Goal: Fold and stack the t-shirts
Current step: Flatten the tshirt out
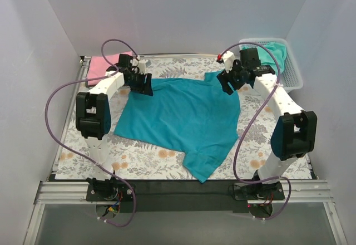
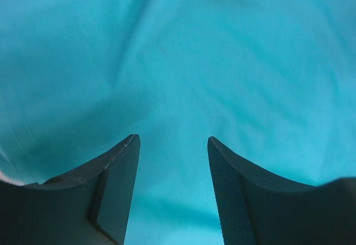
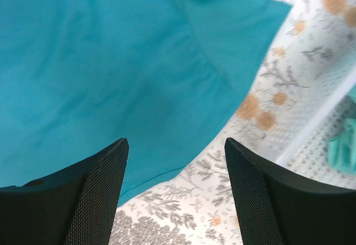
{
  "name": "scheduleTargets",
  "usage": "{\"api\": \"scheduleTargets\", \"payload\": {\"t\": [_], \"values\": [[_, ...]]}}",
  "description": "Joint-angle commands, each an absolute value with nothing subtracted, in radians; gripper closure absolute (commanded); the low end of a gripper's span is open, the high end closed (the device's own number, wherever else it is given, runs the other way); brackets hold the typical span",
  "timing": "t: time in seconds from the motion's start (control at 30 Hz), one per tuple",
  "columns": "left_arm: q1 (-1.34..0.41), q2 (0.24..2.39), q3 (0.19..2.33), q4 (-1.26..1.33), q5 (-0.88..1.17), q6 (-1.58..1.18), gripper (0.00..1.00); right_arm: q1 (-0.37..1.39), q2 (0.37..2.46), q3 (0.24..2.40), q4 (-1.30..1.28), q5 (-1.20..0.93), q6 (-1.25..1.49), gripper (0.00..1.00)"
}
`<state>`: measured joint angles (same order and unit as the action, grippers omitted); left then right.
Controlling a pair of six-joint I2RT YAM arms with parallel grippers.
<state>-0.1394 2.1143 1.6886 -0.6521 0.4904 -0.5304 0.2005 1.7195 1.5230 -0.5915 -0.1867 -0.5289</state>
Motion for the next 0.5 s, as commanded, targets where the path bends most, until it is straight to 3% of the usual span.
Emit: {"api": "scheduleTargets", "payload": {"t": [0.0,0.23,0.47], "values": [[-0.141,1.977,1.537,-0.666,0.470,-0.411,0.51,0.206,1.761,1.396,-0.650,-0.224,-0.551,0.36],[-0.141,1.884,1.306,-0.643,0.365,-0.281,0.52,0.213,1.856,1.364,-0.663,-0.203,-0.535,0.46],[-0.153,1.827,1.178,-0.725,0.330,-0.151,0.54,0.187,2.008,1.442,-0.667,-0.045,-0.575,0.49]]}}
